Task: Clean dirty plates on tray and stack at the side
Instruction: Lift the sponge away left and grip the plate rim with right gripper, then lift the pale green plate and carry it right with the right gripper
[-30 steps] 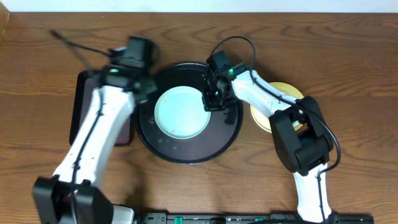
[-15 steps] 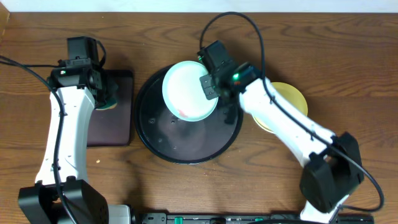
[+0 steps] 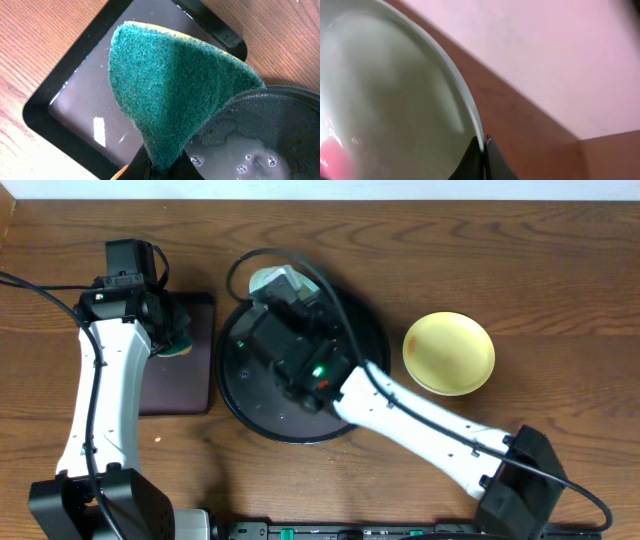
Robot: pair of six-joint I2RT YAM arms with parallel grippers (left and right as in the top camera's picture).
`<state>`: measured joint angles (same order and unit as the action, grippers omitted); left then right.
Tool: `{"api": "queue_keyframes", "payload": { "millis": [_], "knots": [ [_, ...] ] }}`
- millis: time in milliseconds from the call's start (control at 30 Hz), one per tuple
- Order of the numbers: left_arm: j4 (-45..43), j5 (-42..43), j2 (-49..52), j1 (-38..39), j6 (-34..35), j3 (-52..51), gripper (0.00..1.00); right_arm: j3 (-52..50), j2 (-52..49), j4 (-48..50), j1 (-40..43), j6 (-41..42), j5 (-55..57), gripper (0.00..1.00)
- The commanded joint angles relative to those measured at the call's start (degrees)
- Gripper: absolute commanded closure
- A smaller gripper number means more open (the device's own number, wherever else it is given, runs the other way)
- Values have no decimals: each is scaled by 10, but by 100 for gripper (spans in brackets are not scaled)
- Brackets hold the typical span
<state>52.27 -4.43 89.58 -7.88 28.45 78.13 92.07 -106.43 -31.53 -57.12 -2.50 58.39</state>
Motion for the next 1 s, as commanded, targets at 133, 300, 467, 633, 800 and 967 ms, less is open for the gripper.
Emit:
{"api": "queue_keyframes", "payload": {
  "millis": [133,300,467,633,800,967],
  "knots": [
    [1,0,3,-2,-6,8,93,2,25,55,-11,-73,172,99],
    [1,0,3,-2,-6,8,93,2,30,56,-10,-74,157,99],
    [2,0,3,-2,-6,7,93,2,30,-20,1,-19,45,99],
    [2,0,3,-2,-6,-1,93,0,29,-119,43,94,-200,99],
    [2,0,3,-2,-6,-6,93,0,30,-122,108,132,-466,99],
    [2,0,3,-2,-6,-6,93,1,56,-117,207,132,-664,99]
  ]
}}
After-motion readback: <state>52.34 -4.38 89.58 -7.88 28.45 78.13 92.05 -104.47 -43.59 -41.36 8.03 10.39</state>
